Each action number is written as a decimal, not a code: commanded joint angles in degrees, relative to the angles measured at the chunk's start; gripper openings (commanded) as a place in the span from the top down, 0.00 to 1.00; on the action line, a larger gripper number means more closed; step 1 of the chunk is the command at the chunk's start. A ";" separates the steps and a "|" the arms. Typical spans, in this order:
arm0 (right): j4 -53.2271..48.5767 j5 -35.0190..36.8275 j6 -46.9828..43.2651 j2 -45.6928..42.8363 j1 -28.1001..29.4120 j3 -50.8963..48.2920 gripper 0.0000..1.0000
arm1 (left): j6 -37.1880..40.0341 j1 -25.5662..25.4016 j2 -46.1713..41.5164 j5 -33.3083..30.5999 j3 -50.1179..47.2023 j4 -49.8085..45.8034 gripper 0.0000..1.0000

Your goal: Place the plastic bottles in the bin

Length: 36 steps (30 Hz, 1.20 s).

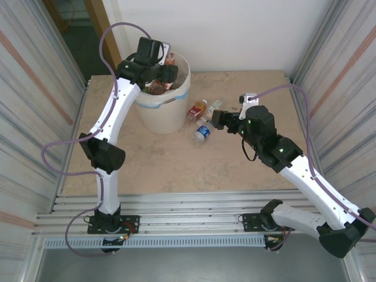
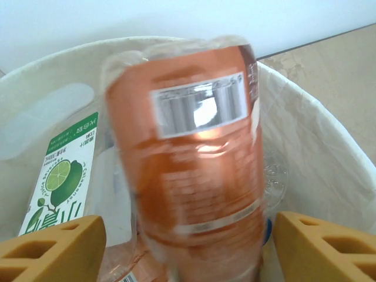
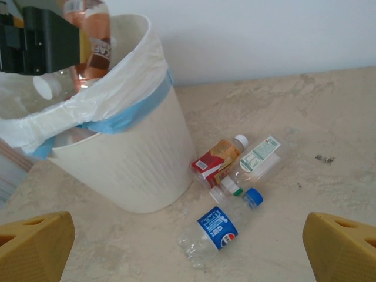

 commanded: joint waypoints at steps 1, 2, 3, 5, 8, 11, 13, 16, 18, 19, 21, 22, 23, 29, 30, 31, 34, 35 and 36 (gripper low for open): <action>-1.15 -0.63 1.66 0.04 -0.55 -0.03 0.02 | 0.25 0.44 -3.33 -0.89 0.15 -1.05 0.22; -1.20 -0.79 1.77 0.16 -0.52 0.01 0.02 | 0.24 0.41 -3.46 -0.89 0.01 -1.05 0.22; -1.20 -0.83 1.78 0.32 -0.69 0.05 0.02 | 0.24 0.41 -3.80 -0.83 -0.07 -0.94 0.22; -1.48 -0.75 1.88 0.60 -0.76 0.36 0.02 | 0.29 0.44 -4.30 -1.05 -0.51 -0.35 0.23; -1.99 -0.40 2.35 0.78 -0.94 0.71 0.02 | 0.46 0.44 -4.47 -1.60 -0.86 0.76 0.35; -2.22 -0.56 2.54 0.80 -1.21 0.80 0.02 | 0.20 0.43 -4.02 -1.59 -0.83 1.23 0.43; -2.30 -0.57 2.72 0.80 -1.35 0.80 0.02 | -0.21 0.43 -3.66 -1.09 -1.31 1.36 0.49; -2.50 -0.70 2.79 0.87 -1.57 0.79 0.02 | -1.30 0.44 -3.85 -0.07 -3.67 1.92 0.57; -2.66 -0.73 2.79 0.81 -1.83 0.85 0.02 | -2.09 0.35 -4.93 0.01 -6.70 3.38 0.65; -2.65 -0.74 2.82 0.81 -1.88 0.74 0.02 | -2.26 0.27 -5.57 0.07 -8.33 4.09 0.69; -2.73 -0.75 2.94 0.80 -2.18 0.71 0.02 | -2.65 0.04 -7.43 0.07 -12.19 6.03 0.76; -2.74 -0.75 3.09 0.86 -2.27 0.58 0.02 | -2.75 -0.08 -8.21 0.01 -13.67 6.82 0.77; -2.73 -0.91 3.18 0.95 -2.45 0.44 0.02 | -2.75 -0.15 -9.10 0.01 -15.59 7.72 0.77; -2.64 -1.66 3.80 1.74 -3.18 0.41 0.02 | -2.67 -0.31 -11.57 -1.64 -21.38 9.60 0.79; -2.70 -1.54 3.92 2.00 -3.28 0.40 0.02 | -2.54 -0.27 -11.63 -1.96 -21.61 9.55 0.79; -2.90 -1.45 4.00 2.15 -3.45 0.68 0.02 | -2.42 -0.27 -11.71 -2.11 -21.39 9.36 0.79; -4.23 -0.58 4.90 3.19 -4.07 1.49 0.02 | -2.37 -0.34 -12.54 -1.81 -20.42 9.18 0.78; -4.95 -0.25 5.46 3.73 -4.44 1.83 0.02 | -2.41 -0.35 -13.13 -1.60 -19.97 9.30 0.77; -5.72 -0.14 6.00 4.32 -4.88 2.22 0.02 | -2.39 -0.36 -13.63 -1.40 -19.45 9.30 0.76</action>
